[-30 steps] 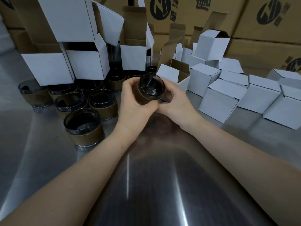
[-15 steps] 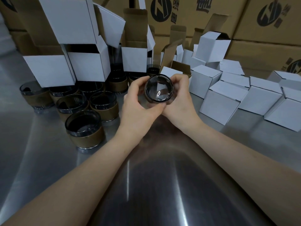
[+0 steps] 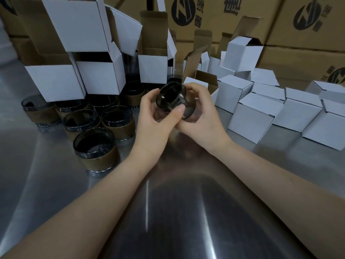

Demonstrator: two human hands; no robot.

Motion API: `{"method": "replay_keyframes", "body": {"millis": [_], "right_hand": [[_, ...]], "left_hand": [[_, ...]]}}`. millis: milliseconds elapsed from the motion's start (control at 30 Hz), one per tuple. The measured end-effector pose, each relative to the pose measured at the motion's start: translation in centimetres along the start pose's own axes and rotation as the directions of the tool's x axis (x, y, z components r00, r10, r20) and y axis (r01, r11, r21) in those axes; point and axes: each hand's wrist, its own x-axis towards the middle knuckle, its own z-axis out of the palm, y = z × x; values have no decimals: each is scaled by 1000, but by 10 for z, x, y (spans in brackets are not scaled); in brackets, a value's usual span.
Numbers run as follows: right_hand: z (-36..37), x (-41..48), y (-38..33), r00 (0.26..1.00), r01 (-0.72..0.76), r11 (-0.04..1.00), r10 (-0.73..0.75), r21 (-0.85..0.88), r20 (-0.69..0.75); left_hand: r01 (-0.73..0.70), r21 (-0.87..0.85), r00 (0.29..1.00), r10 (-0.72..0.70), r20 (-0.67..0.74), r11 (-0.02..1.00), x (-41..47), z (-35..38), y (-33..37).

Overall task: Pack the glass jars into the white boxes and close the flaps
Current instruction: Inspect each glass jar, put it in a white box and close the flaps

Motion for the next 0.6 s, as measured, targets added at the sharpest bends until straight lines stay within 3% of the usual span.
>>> {"method": "replay_keyframes", "body": {"millis": [233,333,467,600], "right_hand": [[2,-2,-9,995,-98,984,100,147,-6],[4,-3,-12,994,-87,983,97,164,-54],[5,-5,-13,992,-2,1000,6,31,-123],[5,-6,-13,980,120,985,-138,-128,-146]], "left_hand": [[176,-244,984,-176,24,954,3,-1,-2],[285,-380,958,-275,82,880,3,1,2],[449,-513,892,-399,212,731,1,2,3],[508,-586,858,-427,285,631,2,1,2]]}}
